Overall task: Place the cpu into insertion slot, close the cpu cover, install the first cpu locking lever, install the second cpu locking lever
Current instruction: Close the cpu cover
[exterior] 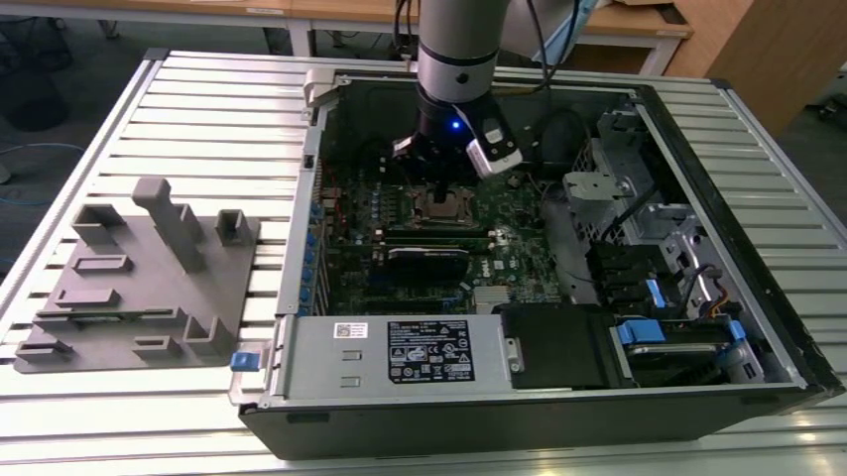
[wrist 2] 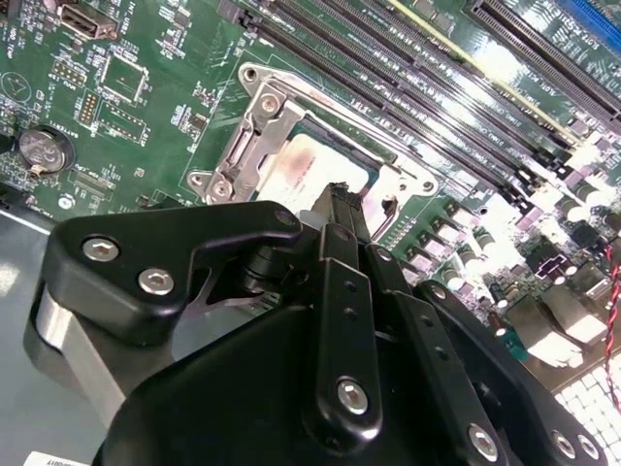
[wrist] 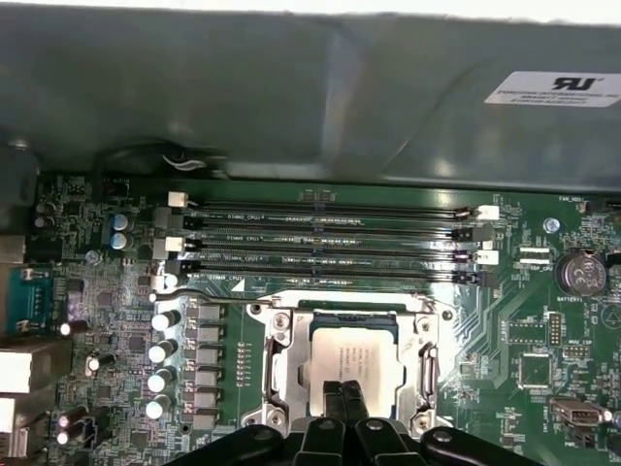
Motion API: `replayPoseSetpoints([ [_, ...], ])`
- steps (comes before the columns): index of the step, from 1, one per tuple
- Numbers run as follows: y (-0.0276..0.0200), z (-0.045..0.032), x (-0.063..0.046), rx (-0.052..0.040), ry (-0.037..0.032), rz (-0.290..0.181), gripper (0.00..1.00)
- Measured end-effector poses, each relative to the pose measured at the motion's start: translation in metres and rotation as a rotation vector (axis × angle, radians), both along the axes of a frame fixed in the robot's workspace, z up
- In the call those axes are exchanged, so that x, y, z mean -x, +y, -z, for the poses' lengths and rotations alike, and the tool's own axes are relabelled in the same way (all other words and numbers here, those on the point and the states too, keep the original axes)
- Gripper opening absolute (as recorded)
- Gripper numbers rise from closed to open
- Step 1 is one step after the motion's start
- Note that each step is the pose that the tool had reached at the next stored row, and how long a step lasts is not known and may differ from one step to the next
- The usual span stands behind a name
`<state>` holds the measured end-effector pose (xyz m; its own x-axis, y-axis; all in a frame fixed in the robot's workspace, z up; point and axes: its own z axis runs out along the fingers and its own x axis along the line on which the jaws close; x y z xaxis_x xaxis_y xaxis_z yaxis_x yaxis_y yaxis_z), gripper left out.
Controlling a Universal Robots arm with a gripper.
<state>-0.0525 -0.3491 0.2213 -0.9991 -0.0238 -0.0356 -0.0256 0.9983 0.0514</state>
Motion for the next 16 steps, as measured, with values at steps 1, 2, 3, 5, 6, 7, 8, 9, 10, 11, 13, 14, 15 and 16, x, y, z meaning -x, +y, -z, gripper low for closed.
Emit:
replayPoseSetpoints([
  [1, 0.0000, 0.0001, 0.0000, 0.0002, 0.0001, 0.000, 0.11],
  [2, 0.0000, 0.0001, 0.0001, 0.0003, 0.0002, 0.000, 0.11],
  [3, 0.0000, 0.0004, 0.0001, 0.0000, 0.0000, 0.000, 0.11],
  [5, 0.0000, 0.0005, 0.0001, 0.0000, 0.0000, 0.000, 0.11],
  [6, 0.0000, 0.0005, 0.0001, 0.0000, 0.0000, 0.000, 0.11],
  [7, 0.0000, 0.0005, 0.0001, 0.0000, 0.0000, 0.000, 0.11],
  [8, 0.0000, 0.0005, 0.0003, -0.0001, -0.0001, 0.000, 0.11],
  [9, 0.0001, 0.0006, 0.0007, -0.0001, -0.0002, 0.000, 0.11],
  [10, 0.0001, 0.0006, 0.0011, -0.0001, -0.0004, 0.000, 0.11],
  [11, 0.0000, 0.0005, 0.0016, -0.0001, -0.0005, 0.000, 0.11],
  [13, 0.0000, 0.0005, 0.0029, -0.0001, -0.0009, 0.000, 0.11],
  [14, 0.0000, 0.0005, 0.0037, -0.0001, -0.0011, 0.000, 0.11],
  [15, 0.0000, 0.0005, 0.0047, 0.0000, -0.0014, 0.000, 0.11],
  [16, 0.0000, 0.0005, 0.0057, 0.0000, -0.0017, 0.000, 0.11],
])
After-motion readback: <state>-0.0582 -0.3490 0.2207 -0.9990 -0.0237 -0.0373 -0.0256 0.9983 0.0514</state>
